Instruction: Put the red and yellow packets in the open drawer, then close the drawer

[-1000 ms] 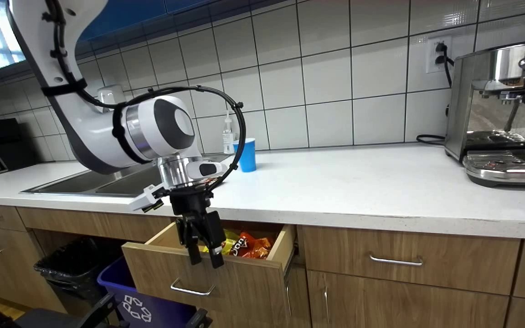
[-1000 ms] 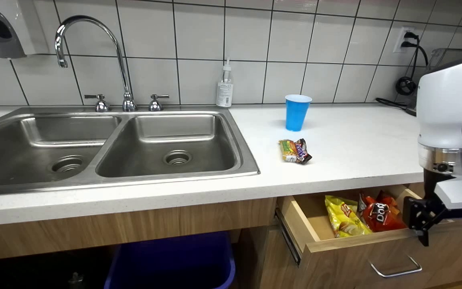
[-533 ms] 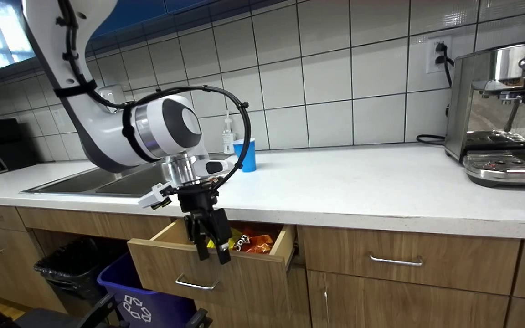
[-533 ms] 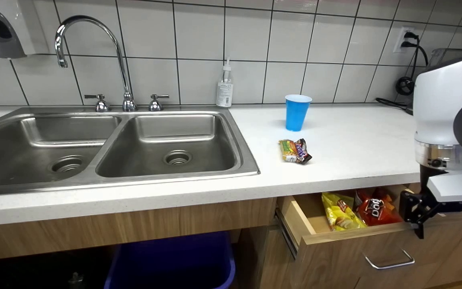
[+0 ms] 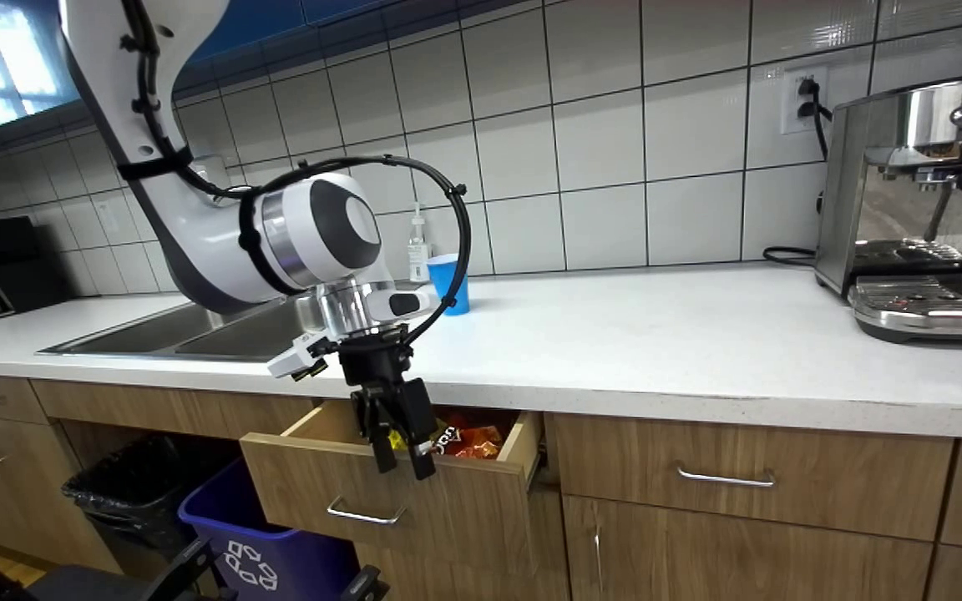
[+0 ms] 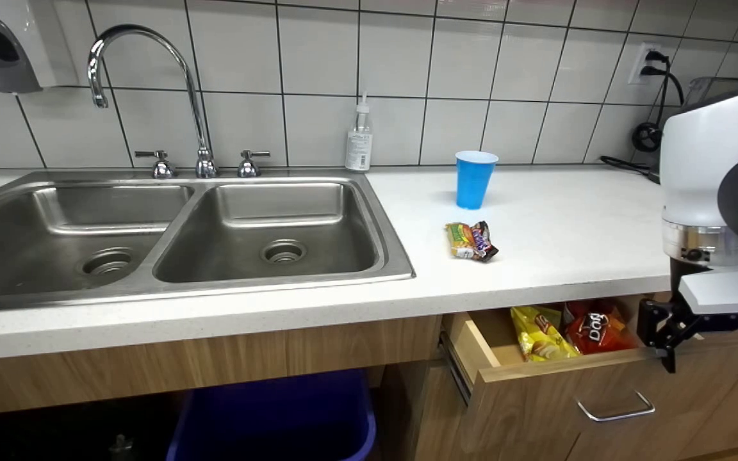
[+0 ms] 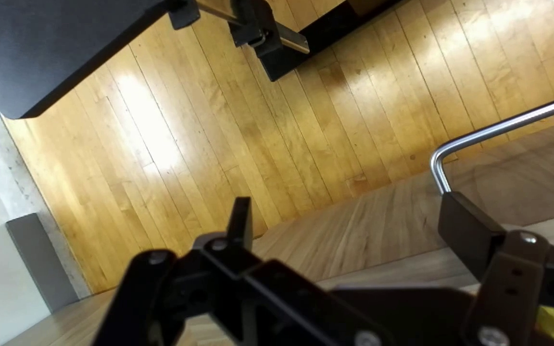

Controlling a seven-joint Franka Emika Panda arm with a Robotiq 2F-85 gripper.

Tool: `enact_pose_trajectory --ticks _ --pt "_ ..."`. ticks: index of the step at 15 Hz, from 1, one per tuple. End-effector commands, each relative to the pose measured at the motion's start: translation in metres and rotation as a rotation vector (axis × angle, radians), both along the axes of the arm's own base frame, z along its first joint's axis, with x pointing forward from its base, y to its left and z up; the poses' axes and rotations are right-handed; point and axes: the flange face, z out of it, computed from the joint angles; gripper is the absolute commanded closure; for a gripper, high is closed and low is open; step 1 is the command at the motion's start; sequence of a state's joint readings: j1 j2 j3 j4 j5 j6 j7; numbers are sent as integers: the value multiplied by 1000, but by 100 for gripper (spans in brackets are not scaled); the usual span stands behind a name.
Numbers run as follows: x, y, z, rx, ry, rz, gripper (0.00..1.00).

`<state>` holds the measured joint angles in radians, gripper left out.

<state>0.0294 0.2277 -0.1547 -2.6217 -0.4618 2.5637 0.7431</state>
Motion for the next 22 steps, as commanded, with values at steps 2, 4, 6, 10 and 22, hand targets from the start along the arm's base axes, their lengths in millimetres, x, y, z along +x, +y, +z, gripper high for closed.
enact_pose_trajectory --ticks 2,4,6,10,22 --pt "24 -15 -2 -25 -27 -36 0" --pt "28 -19 -2 -27 -27 -40 0" --pt "33 -22 -3 -27 -28 -44 0" --pt "43 -23 -4 -25 -32 -45 0" --pt "79 -30 -11 -33 -33 -81 0"
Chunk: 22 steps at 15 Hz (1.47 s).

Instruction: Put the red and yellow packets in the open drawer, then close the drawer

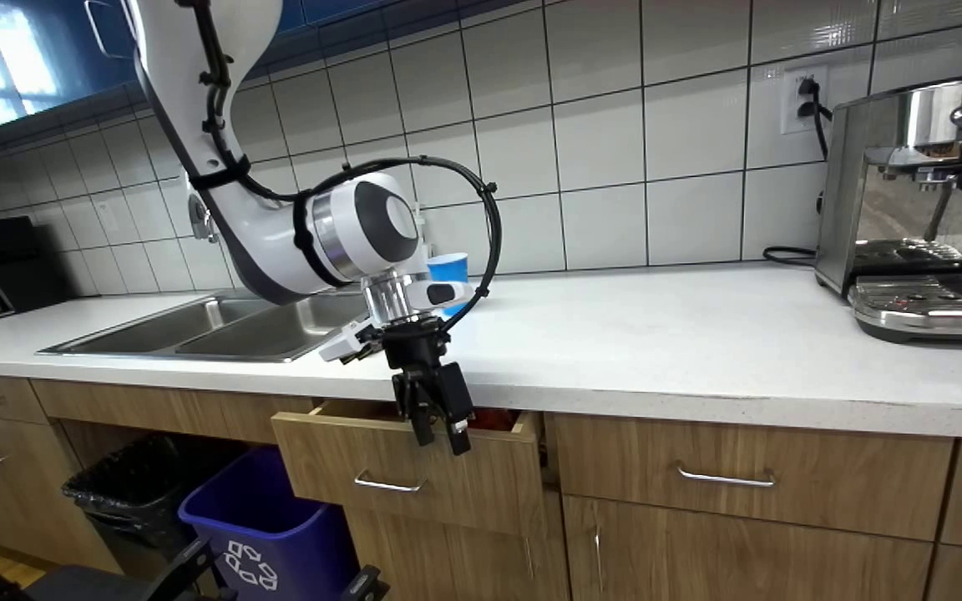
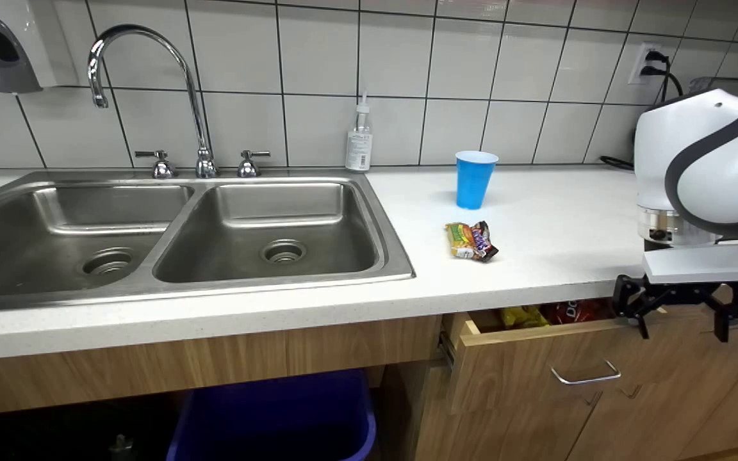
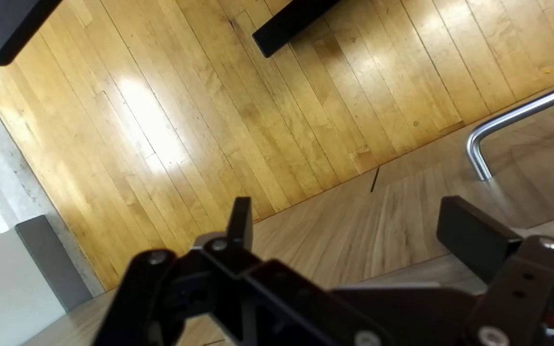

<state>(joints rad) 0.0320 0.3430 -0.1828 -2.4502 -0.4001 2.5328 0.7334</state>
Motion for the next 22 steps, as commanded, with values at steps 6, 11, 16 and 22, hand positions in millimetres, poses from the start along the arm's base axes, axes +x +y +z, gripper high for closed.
enact_pose_trajectory --ticks 6,11,16,22 --pt "45 -8 -12 -23 -2 -26 0" --pt "55 -7 -15 -28 5 -43 0" --pt "55 -6 -10 -20 21 -53 0" --pt "48 -10 8 18 41 -48 0"
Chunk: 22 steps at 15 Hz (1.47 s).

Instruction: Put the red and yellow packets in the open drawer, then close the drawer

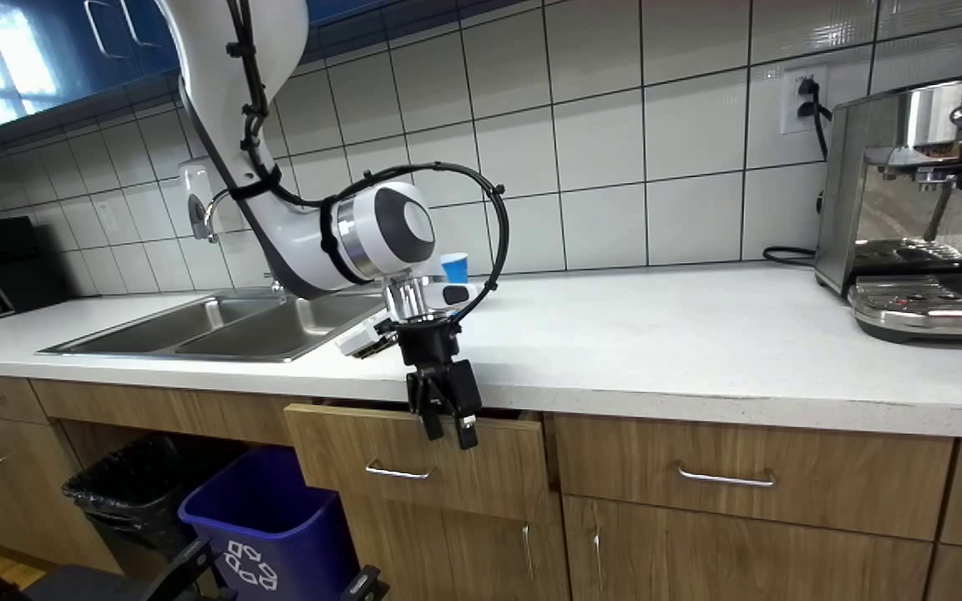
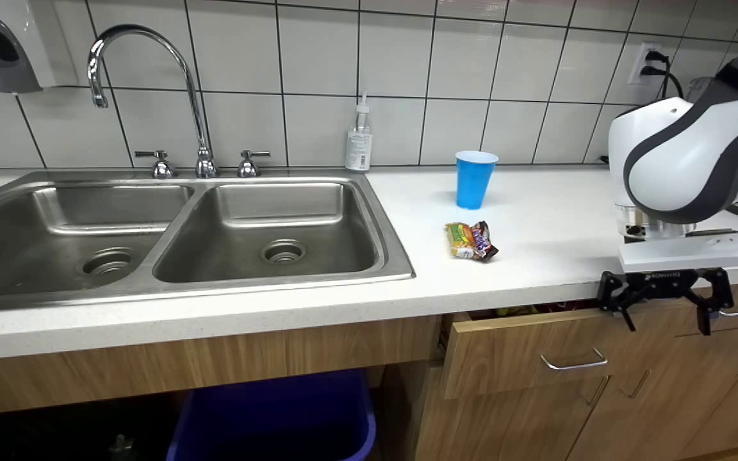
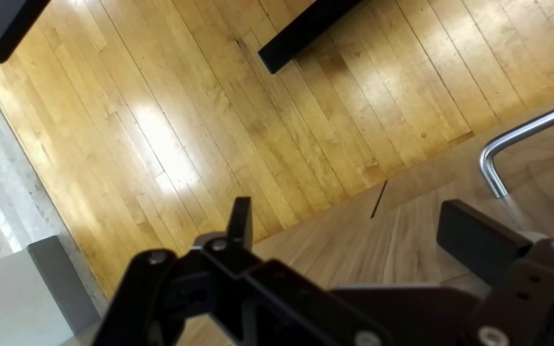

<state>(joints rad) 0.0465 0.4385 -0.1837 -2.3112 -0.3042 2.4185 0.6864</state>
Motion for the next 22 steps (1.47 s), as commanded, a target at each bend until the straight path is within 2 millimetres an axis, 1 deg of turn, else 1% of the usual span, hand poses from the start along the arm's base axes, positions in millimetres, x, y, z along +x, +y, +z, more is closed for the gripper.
enact_pose_trajectory --ticks 1,9,11,16,22 --pt "15 -6 23 19 -26 -2 0" --pt "5 -18 52 35 -61 11 0" --pt "5 -22 63 37 -78 13 0" --pt "9 -29 96 39 -154 3 0" --pt "12 -35 129 53 -222 -27 0"
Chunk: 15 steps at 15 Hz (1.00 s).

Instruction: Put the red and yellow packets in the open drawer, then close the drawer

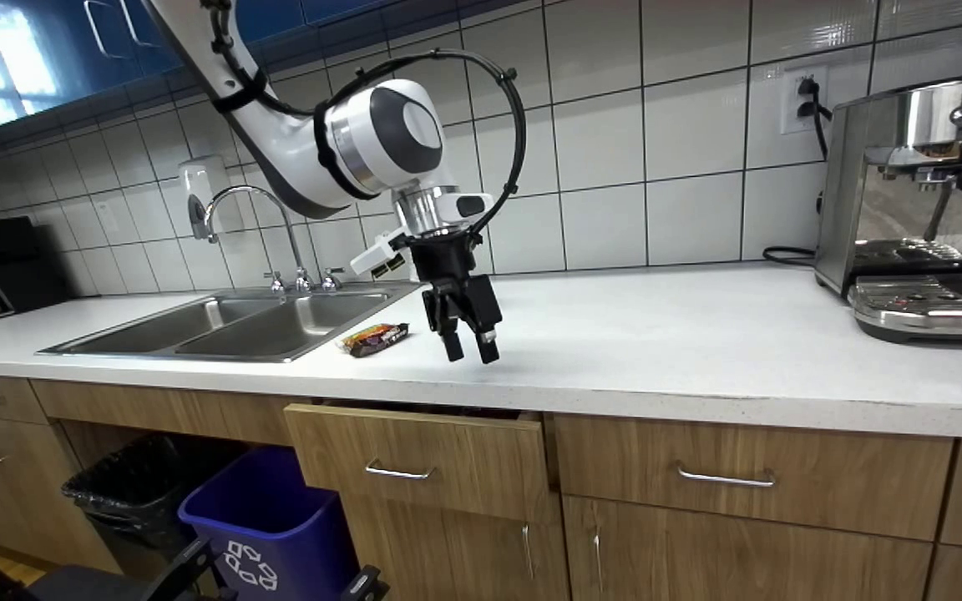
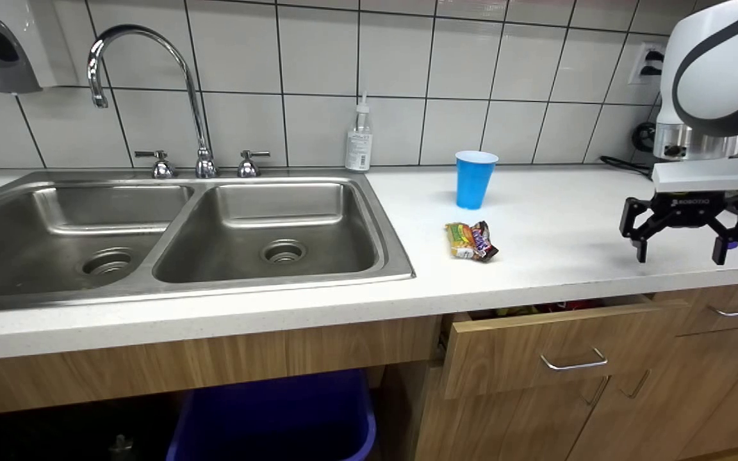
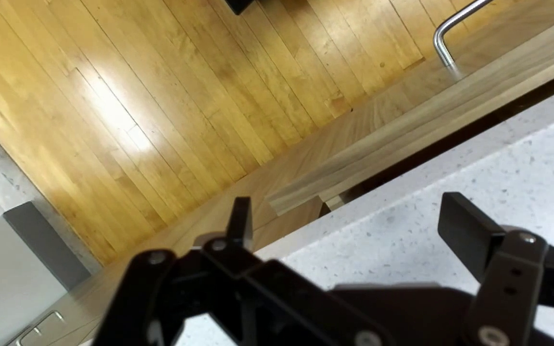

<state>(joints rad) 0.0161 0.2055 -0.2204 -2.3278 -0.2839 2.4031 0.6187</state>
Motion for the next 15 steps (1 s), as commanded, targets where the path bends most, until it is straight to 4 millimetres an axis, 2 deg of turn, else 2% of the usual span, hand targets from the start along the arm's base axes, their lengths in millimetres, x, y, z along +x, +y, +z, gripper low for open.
enact_pose_trajectory --ticks 1,4,5,15 --pt "-7 -3 26 35 -45 -6 0" --pt "-6 -5 43 46 -86 -25 0" --pt "2 -3 26 20 -55 -28 0" --pt "1 -2 23 20 -47 -27 0"
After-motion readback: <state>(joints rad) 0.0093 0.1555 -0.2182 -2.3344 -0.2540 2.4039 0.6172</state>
